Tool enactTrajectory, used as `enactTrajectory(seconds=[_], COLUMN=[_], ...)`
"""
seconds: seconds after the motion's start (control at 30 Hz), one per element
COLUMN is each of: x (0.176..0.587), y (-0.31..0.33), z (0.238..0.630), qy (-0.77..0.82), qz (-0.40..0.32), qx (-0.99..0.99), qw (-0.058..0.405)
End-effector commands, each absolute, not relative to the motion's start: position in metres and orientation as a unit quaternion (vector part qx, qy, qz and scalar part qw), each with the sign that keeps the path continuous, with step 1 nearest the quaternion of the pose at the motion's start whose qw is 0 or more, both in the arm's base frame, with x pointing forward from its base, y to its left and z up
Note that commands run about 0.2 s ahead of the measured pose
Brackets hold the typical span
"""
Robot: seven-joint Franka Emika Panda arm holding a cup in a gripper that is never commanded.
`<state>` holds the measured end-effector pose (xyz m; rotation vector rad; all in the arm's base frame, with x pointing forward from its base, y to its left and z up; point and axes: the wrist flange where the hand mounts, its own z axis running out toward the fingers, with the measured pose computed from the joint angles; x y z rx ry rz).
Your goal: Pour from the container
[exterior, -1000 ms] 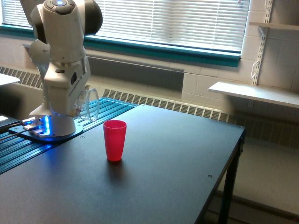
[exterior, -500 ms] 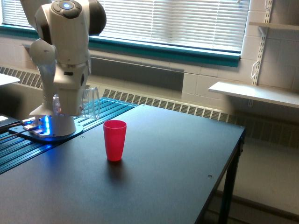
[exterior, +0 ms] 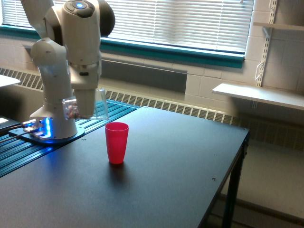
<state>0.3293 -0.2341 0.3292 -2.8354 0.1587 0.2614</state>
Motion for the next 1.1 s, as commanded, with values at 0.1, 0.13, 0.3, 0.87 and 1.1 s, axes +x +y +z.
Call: enactTrajectory(seconds=[0.1, 0.13, 0.3, 0.87, 1.1], x=[0.34, 0.341, 0.342, 0.347, 0.345], y=[-0.217, -0.216, -0.207, -0.193, -0.186], z=[0.325, 0.325, 0.326, 0.322, 0.321], qy=[-0.028, -0.035, -0.061, -0.169, -0.214], qz=[0.069, 0.068, 0.068, 0.031, 0.014], qx=[-0.988, -0.988, -0.986, -0.98, -0.974], qw=[0.135, 0.133, 0.141, 0.096, 0.077])
